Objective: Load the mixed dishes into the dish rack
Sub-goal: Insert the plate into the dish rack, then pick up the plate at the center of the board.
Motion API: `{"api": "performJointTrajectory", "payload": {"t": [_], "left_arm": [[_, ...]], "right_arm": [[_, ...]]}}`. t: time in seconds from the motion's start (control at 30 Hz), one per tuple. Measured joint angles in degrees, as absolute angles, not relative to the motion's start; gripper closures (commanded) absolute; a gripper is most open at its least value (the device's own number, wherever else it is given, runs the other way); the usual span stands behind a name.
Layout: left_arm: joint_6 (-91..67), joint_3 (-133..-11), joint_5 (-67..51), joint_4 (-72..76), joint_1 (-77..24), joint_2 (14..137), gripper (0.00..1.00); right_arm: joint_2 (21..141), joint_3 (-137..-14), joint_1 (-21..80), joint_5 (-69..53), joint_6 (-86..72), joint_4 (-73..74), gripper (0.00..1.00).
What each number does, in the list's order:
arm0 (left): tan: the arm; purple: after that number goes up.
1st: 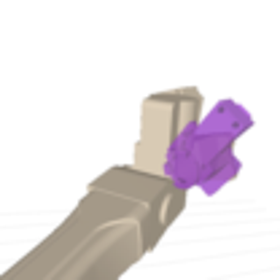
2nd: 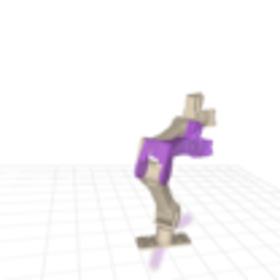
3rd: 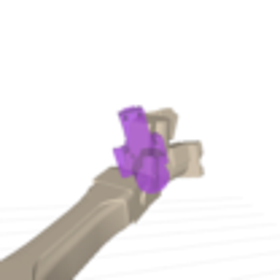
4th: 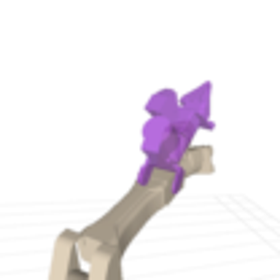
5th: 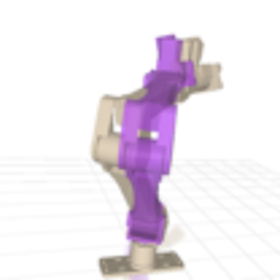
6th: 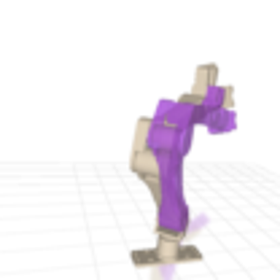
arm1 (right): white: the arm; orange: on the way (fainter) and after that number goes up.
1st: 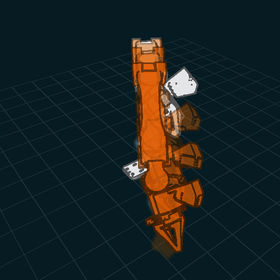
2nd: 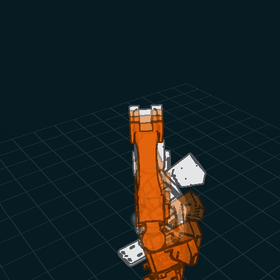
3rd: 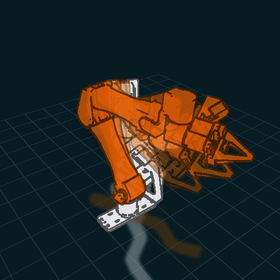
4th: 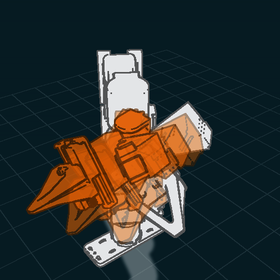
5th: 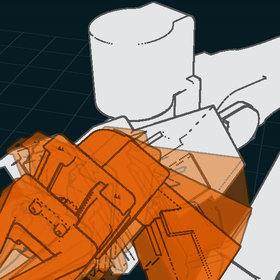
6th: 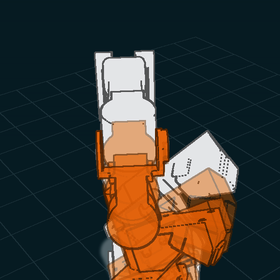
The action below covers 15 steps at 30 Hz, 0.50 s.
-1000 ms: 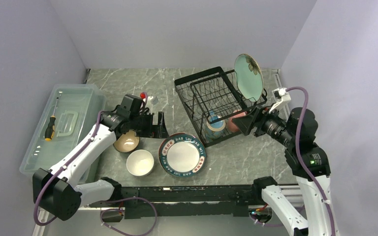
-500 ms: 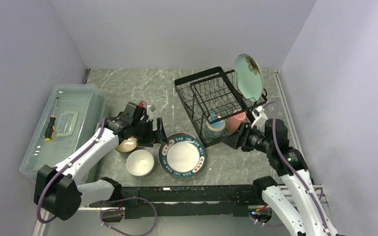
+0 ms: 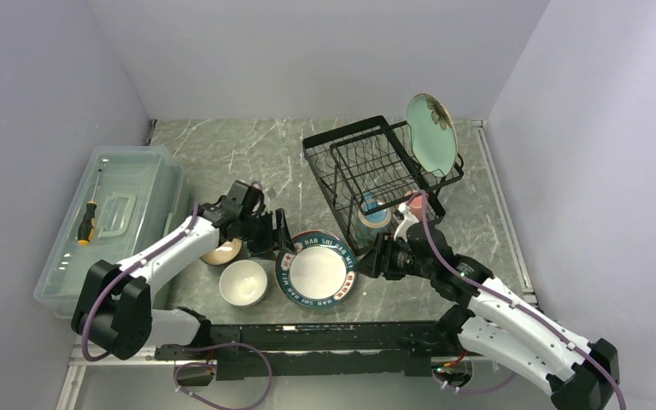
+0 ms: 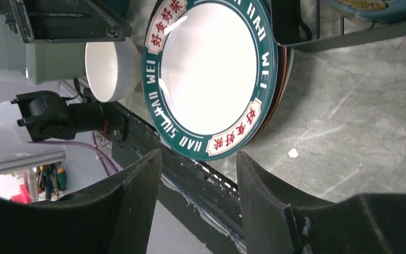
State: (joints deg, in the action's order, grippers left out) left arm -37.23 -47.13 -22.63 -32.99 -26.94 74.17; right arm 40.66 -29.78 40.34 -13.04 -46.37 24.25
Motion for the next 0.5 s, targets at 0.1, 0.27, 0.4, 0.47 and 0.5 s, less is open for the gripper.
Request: {"api": "performJointTrajectory", "payload": {"t": [0.1, 0.27, 0.4, 0.47, 0.5], "left_arm": [[-37.39, -47.13, -22.63, -31.94, -27.16, 74.94, 0.32], [-37.74, -46.89, -22.61, -30.61, -27.4, 76.25, 0.34], [-37.74, -46.83, -22.15, -30.61, -27.59, 76.77, 0.35], [-37.74, -46.83, -21.69, -30.59, -27.7, 76.77, 0.36], [-37.74, -46.83, -21.5, -30.59, -27.73, 76.79, 0.36]], "right_arm": [[41.56, -29.76, 41.6, -10.83, -47.03, 22.26, 0.44], [41.6, -28.97, 42.39, -9.13, -47.83, 20.14, 0.44], [41.32, -28.36, 42.78, -8.36, -48.27, 19.86, 0.44], [40.99, -28.32, 42.85, -7.92, -48.38, 19.84, 0.44], [40.8, -28.32, 42.85, -7.84, -48.49, 19.79, 0.44]]}}
